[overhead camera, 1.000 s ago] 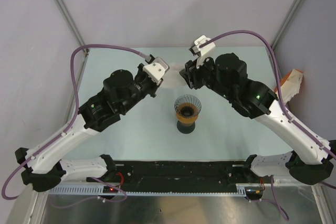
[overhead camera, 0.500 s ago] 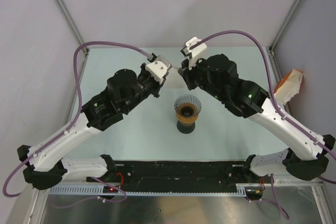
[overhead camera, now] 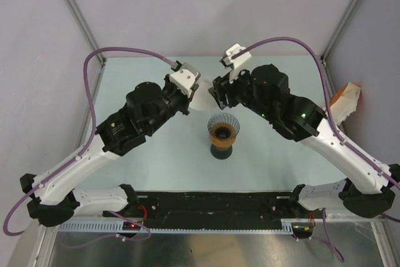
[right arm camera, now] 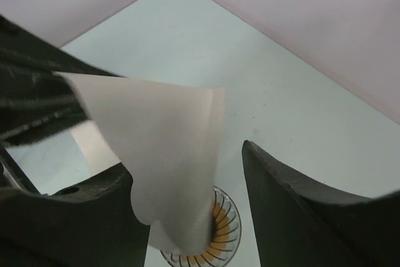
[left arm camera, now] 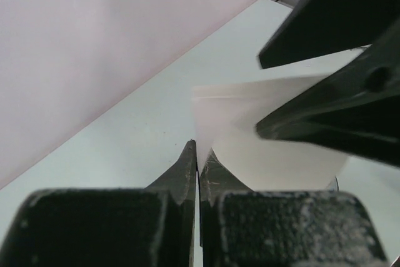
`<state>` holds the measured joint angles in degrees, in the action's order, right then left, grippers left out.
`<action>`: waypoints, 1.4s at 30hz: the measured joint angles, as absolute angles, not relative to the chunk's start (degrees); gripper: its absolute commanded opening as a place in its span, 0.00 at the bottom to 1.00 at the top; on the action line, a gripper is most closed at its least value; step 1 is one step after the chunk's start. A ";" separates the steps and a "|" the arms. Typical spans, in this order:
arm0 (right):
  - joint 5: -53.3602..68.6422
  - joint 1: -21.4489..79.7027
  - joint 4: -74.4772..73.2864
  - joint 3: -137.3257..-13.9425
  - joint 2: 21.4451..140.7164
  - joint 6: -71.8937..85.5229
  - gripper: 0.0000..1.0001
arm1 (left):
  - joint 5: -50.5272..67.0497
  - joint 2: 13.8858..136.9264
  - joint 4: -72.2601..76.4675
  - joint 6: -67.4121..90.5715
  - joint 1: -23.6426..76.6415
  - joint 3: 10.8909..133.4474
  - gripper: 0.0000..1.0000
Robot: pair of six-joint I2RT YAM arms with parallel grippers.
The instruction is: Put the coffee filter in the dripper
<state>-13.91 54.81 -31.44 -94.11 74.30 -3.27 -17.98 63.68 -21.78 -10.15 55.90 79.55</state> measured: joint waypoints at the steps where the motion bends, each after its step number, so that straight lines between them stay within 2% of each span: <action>1: -12.62 54.22 -31.44 -93.60 73.56 -3.20 0.60 | -17.78 63.55 -21.78 -9.80 55.61 79.55 0.00; 9: -5.21 50.02 -30.72 -89.97 67.07 -3.66 0.47 | -13.78 62.83 -21.58 -6.70 54.35 79.55 0.00; 23: -6.55 53.12 -31.57 -91.05 71.18 -6.22 0.16 | -9.76 64.23 -21.61 -3.86 54.35 80.55 0.00; 27: -7.79 53.84 -32.01 -92.36 72.23 -6.26 0.03 | -9.85 64.90 -21.58 -3.57 54.46 81.47 0.00; 38: -11.16 52.80 -32.45 -93.80 72.66 -5.43 0.00 | -13.43 65.14 -21.69 -3.60 54.94 81.36 0.32; 40: -11.35 51.81 -32.45 -93.78 72.64 -4.47 0.00 | -14.26 64.79 -21.82 -3.55 54.94 81.17 0.35; 42: -11.40 50.98 -32.38 -93.71 72.62 -3.44 0.00 | -14.92 64.45 -21.96 -3.44 54.94 81.01 0.34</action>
<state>-11.40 50.98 -32.38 -93.71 72.62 -3.44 -14.92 64.45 -21.96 -3.44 54.94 81.01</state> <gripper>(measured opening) 0.011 0.343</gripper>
